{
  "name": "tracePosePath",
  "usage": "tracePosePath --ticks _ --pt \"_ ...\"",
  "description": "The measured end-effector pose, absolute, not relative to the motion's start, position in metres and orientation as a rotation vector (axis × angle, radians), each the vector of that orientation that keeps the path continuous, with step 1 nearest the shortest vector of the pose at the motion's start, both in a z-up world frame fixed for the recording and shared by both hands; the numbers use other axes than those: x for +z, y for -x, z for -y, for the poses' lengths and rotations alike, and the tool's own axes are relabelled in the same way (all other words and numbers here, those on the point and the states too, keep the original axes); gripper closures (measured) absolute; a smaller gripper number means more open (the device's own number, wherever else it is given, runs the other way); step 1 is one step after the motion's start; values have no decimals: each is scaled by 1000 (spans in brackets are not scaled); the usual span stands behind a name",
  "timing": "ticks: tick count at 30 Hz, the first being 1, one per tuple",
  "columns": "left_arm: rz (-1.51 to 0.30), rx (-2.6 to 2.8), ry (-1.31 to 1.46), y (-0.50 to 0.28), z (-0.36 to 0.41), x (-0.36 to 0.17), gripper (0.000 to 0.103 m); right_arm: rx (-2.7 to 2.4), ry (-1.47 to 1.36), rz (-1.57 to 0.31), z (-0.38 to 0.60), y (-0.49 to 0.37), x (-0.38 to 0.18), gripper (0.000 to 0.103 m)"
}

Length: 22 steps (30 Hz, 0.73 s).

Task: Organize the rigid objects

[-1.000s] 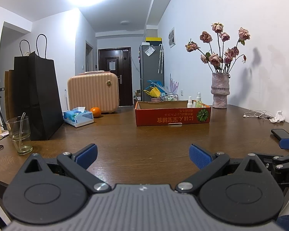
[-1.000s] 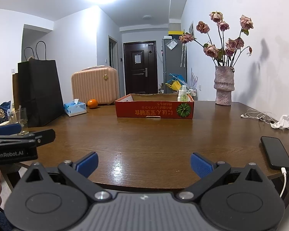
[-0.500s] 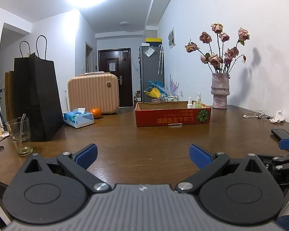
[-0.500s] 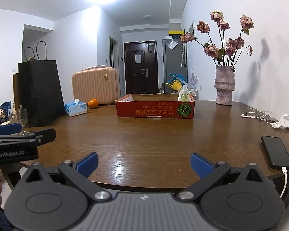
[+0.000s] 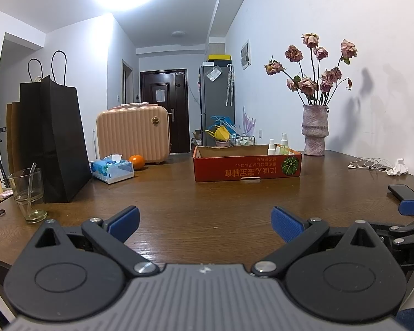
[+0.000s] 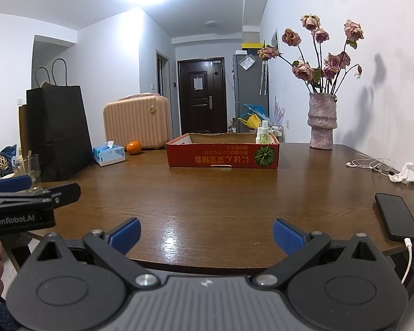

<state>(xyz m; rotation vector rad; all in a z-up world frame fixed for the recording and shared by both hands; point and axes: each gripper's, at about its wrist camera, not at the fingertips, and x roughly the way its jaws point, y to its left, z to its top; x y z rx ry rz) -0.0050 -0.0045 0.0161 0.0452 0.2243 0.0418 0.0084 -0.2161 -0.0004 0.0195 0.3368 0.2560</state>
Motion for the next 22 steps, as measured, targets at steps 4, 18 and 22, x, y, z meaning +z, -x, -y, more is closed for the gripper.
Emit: tracePosePath --ticks 4,18,22 --pt "-223 44 -44 5 4 16 0 256 -20 -335 217 -9 0 1" --pt "-208 46 -51 8 6 17 0 263 -16 -337 217 -10 -1 1" --pt "-205 47 -52 8 6 18 0 264 -17 -339 217 -9 -1 1"
